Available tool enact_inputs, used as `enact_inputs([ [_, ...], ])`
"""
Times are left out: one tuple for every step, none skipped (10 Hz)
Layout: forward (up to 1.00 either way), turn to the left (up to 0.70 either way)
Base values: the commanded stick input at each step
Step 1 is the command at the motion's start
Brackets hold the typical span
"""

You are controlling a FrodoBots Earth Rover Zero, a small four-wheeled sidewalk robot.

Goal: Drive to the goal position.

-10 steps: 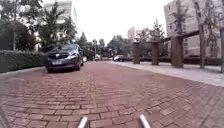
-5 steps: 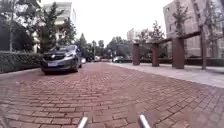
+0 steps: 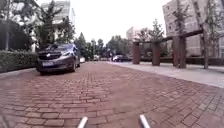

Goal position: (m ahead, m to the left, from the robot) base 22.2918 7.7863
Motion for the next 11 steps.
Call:
enact_inputs([
  [0.70,0.00],
  [0.70,0.00],
  [0.70,0.00],
  [0.70,0.00],
  [0.70,0.00],
  [0.70,0.00],
  [0.70,0.00],
  [0.70,0.00],
  [0.70,0.00],
  [0.70,0.00],
  [0.70,0.00],
])
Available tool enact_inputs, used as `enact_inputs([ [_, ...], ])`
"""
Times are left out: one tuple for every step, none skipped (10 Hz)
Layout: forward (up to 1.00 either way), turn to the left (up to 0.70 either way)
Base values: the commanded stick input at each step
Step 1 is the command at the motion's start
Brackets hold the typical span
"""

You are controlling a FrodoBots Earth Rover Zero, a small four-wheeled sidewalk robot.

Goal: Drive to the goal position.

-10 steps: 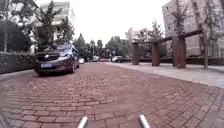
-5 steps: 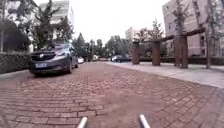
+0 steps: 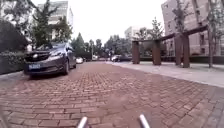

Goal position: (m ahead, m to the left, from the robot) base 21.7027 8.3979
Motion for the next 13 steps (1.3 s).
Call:
enact_inputs([
  [0.70,0.00],
  [0.70,0.00],
  [0.70,0.00],
  [0.70,0.00],
  [0.70,0.00],
  [0.70,0.00],
  [0.70,0.00],
  [0.70,0.00],
  [0.70,0.00],
  [0.70,0.00],
  [0.65,0.00],
  [0.45,0.00],
  [0.45,0.00],
])
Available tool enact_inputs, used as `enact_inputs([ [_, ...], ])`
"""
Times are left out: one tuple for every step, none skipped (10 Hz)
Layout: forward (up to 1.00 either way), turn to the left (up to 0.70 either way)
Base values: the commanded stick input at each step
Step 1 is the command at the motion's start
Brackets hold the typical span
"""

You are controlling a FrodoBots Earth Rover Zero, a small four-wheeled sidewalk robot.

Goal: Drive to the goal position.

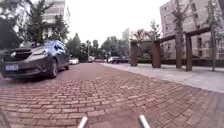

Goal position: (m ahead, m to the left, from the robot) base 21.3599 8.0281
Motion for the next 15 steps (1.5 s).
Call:
enact_inputs([
  [0.45,0.00],
  [0.45,0.00],
  [0.15,0.00],
  [0.00,0.00],
  [0.00,0.00],
  [0.00,0.00],
  [0.00,0.00],
  [0.00,0.00],
  [0.00,0.00],
  [0.00,0.00],
  [0.00,0.00],
  [0.00,0.00],
  [0.33,0.04],
  [0.45,0.27],
  [0.45,0.27],
])
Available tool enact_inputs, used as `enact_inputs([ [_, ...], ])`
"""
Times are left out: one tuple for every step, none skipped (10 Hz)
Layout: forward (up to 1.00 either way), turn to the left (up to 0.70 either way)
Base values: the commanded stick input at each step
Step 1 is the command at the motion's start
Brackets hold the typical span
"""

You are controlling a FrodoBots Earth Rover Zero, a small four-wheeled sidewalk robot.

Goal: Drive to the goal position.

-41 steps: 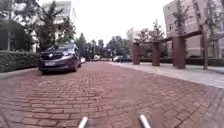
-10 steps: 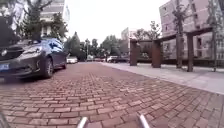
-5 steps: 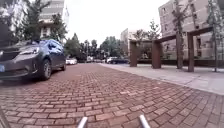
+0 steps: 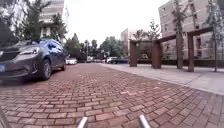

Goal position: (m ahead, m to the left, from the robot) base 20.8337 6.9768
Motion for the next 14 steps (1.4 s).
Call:
enact_inputs([
  [0.45,0.27],
  [0.45,0.27],
  [0.45,0.27],
  [0.45,0.27],
  [0.45,0.27],
  [0.45,0.27],
  [0.45,0.27],
  [0.45,0.27],
  [0.45,0.27],
  [0.45,0.27],
  [0.45,0.27],
  [0.45,0.27],
  [0.45,0.27],
  [0.45,0.27],
])
